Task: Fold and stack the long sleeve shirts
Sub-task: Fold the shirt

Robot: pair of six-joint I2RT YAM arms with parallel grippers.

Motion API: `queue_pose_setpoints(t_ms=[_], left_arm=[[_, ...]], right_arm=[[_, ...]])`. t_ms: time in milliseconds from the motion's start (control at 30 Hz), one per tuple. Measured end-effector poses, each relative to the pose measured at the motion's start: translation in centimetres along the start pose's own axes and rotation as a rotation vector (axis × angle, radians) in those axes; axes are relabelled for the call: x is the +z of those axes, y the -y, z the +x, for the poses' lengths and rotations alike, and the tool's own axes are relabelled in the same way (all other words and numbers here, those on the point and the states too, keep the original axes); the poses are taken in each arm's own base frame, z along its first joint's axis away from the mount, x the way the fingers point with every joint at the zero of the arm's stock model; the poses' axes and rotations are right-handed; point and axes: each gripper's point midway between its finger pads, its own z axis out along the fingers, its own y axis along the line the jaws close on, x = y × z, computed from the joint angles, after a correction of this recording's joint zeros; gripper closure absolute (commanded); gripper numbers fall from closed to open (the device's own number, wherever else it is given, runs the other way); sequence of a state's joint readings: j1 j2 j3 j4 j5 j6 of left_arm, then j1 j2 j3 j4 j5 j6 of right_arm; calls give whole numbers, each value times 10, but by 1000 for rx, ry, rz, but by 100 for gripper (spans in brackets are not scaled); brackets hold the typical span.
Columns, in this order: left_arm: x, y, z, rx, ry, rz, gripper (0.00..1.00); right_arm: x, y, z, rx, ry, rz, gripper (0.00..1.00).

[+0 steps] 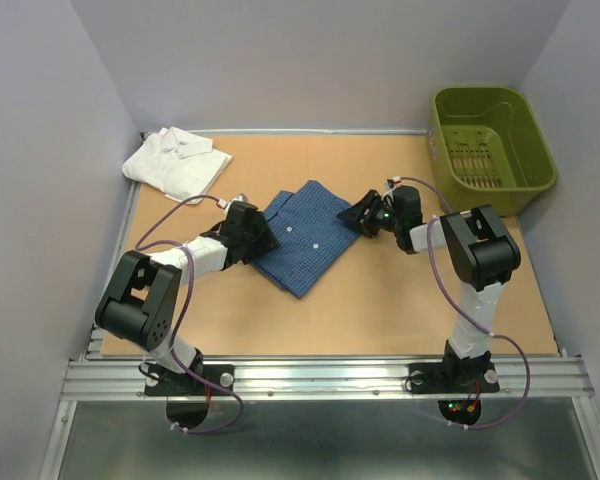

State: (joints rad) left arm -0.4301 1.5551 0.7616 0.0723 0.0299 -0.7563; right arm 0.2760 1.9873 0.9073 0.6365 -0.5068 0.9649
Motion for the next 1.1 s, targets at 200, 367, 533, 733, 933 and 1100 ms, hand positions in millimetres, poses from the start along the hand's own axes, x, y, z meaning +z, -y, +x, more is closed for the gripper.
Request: queue_pose_setpoints(t_ms=[200, 367, 533, 733, 933, 1100], left_arm=[[1, 1, 0, 0, -6, 4, 32], [1, 1, 0, -1, -6, 4, 32], [1, 0, -2, 1, -9, -5, 32], [-1, -4, -2, 13, -17, -24, 32], [1, -14, -14, 34, -7, -79, 29], [9, -25, -38, 54, 15, -154, 26]], right_arm=[[-22, 34, -44, 46, 111, 43, 46], [-27, 41, -55, 40, 147, 54, 46], [-28, 41, -53, 21, 143, 54, 46], [-40, 44, -43, -45, 110, 97, 57], [-43, 52, -22, -95, 25, 149, 72], [-50, 43, 19, -117, -94, 175, 86]])
